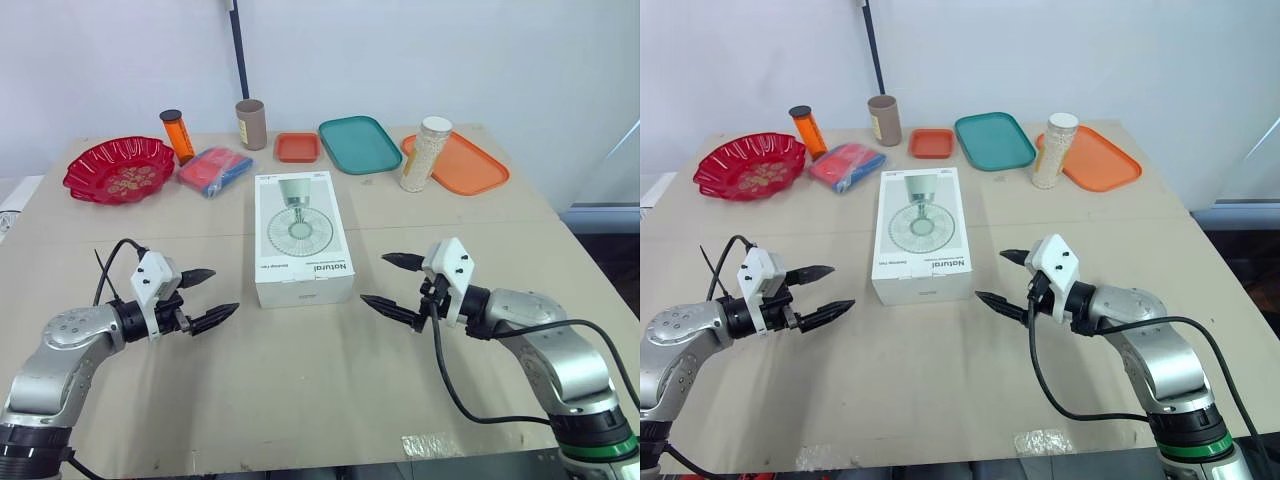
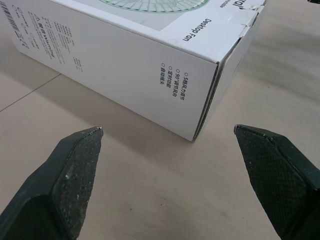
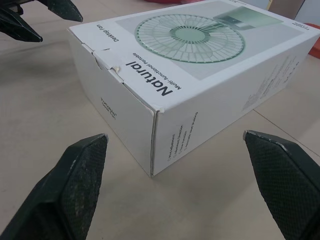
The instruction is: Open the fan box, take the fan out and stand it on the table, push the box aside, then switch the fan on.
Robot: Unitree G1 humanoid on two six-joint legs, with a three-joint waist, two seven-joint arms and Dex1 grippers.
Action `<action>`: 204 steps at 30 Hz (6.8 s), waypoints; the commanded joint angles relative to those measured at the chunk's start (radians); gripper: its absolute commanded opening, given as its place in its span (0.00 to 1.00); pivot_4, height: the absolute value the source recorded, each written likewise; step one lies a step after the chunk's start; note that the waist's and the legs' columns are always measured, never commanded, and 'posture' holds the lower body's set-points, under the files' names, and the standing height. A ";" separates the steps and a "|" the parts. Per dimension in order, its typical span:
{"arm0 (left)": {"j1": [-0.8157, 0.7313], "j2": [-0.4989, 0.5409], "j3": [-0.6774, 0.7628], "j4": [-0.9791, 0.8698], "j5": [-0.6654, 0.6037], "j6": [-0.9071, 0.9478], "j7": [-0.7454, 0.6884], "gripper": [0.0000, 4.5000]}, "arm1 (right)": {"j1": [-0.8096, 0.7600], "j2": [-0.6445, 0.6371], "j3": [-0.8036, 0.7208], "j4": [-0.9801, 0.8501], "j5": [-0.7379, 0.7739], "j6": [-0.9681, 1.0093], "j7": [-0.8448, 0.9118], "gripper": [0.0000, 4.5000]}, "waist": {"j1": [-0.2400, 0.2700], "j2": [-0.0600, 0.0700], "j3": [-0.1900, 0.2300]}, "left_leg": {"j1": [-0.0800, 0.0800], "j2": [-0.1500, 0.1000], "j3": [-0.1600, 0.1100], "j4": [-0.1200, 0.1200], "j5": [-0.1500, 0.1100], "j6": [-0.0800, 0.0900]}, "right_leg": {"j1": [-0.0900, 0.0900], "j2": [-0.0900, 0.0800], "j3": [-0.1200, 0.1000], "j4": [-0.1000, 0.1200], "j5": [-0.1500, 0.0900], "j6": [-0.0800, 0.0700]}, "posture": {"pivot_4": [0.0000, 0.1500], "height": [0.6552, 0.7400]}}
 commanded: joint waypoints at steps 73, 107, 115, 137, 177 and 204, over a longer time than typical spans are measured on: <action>-0.322 -0.162 -0.220 0.200 0.246 -0.188 0.090 0.01 | -0.487 0.175 0.325 0.246 -0.382 -0.105 0.006 1.00 | -0.001 0.000 -0.002 | -0.001 -0.003 -0.005 0.004 0.003 -0.005 | 0.000 -0.004 -0.006 0.005 0.001 0.000 | 1.00 1.00; -0.292 -0.188 -0.251 0.176 0.273 -0.206 0.092 0.01 | -0.530 0.127 0.264 0.319 -0.370 -0.152 0.066 1.00 | 0.000 0.000 -0.002 | -0.001 -0.004 -0.005 0.004 0.003 -0.005 | 0.000 -0.005 -0.007 0.004 0.001 0.000 | 1.00 1.00; -0.389 -0.279 -0.096 0.198 0.150 -0.163 0.208 0.01 | -0.605 0.232 -0.017 0.491 -0.197 0.022 -0.117 1.00 | 0.003 -0.001 -0.002 | -0.003 -0.005 -0.007 0.004 0.003 -0.006 | -0.001 -0.006 -0.008 0.004 0.001 0.000 | 1.00 1.00; -0.472 -0.277 -0.171 0.487 0.329 -0.217 0.294 0.01 | -0.419 0.263 0.100 0.402 -0.247 0.074 -0.119 1.00 | -0.002 -0.001 -0.002 | -0.015 -0.005 -0.001 0.006 0.007 -0.012 | -0.019 -0.006 -0.003 0.015 0.001 -0.001 | 1.00 1.00; -0.606 -0.101 -0.271 0.385 0.281 0.033 -0.050 0.01 | -0.629 0.022 0.267 0.058 -0.218 0.355 0.043 1.00 | -0.005 -0.001 -0.002 | -0.016 -0.005 -0.002 0.010 0.005 -0.009 | -0.017 -0.006 -0.004 0.015 0.001 -0.001 | 1.00 1.00; -0.529 -0.124 -0.282 0.324 0.297 0.041 -0.011 0.01 | -0.729 0.141 0.508 0.100 -0.379 0.373 0.068 1.00 | -0.004 -0.001 -0.003 | -0.016 -0.006 -0.004 0.011 0.006 -0.010 | -0.017 -0.007 -0.006 0.016 0.001 -0.001 | 1.00 1.00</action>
